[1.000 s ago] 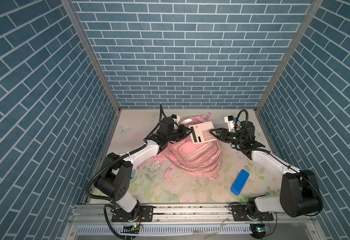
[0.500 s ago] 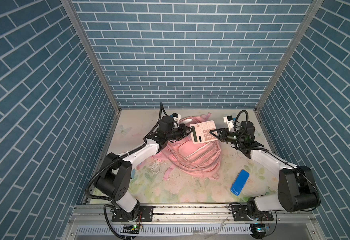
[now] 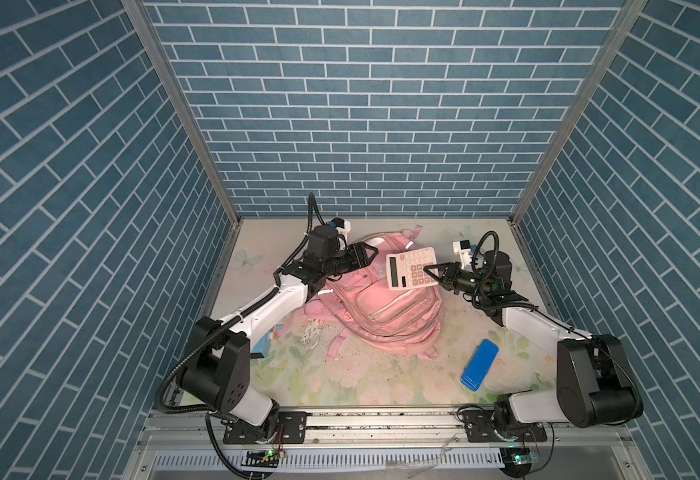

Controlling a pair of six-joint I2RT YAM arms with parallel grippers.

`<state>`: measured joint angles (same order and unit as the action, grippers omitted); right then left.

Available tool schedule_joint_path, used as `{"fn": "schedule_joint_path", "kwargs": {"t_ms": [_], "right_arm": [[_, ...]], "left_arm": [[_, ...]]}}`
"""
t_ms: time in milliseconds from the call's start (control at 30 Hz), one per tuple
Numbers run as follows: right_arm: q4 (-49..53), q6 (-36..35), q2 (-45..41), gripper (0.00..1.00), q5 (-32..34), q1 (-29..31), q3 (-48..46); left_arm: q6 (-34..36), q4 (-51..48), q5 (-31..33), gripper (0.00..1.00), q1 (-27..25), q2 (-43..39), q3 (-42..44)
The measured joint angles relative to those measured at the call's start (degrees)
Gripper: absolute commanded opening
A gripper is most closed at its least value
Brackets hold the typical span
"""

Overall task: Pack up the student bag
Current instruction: 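Carry the calculator with the right gripper while left moves to the backpack opening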

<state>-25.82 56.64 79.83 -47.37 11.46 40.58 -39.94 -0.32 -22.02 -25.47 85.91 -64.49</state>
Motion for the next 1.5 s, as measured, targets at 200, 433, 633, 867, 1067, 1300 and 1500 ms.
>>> {"fn": "schedule_joint_path", "kwargs": {"t_ms": [200,433,633,867,1067,1300,1500], "right_arm": [[0.6,0.5,-4.9,0.04,2.7,-3.7,-2.1],[6.0,0.3,-15.6,0.04,9.5,-10.0,-5.3],[10.5,0.4,-25.9,0.03,15.6,-12.1,-9.6],[14.1,0.6,-32.2,0.02,19.8,-12.4,-13.1],[14.6,0.6,-32.7,0.02,20.4,-12.5,-13.9],[14.8,0.6,-33.0,0.02,20.5,-12.5,-14.6],[14.9,0.5,-33.0,0.01,20.0,-12.5,-14.6]], "left_arm": [[8.9,-6.5,5.8,0.65,-2.1,-2.6,0.0],[19.5,-11.8,8.5,0.62,-12.4,-0.2,-0.1],[27.4,-16.0,10.1,0.61,-21.3,6.0,-1.8],[33.0,-18.3,10.7,0.61,-27.3,9.9,-3.8],[33.1,-19.5,17.0,0.61,-28.9,12.7,-4.8],[31.3,-19.4,25.2,0.58,-28.9,15.7,-6.9],[28.3,-19.7,27.3,0.13,-28.2,20.9,-11.9]]}}
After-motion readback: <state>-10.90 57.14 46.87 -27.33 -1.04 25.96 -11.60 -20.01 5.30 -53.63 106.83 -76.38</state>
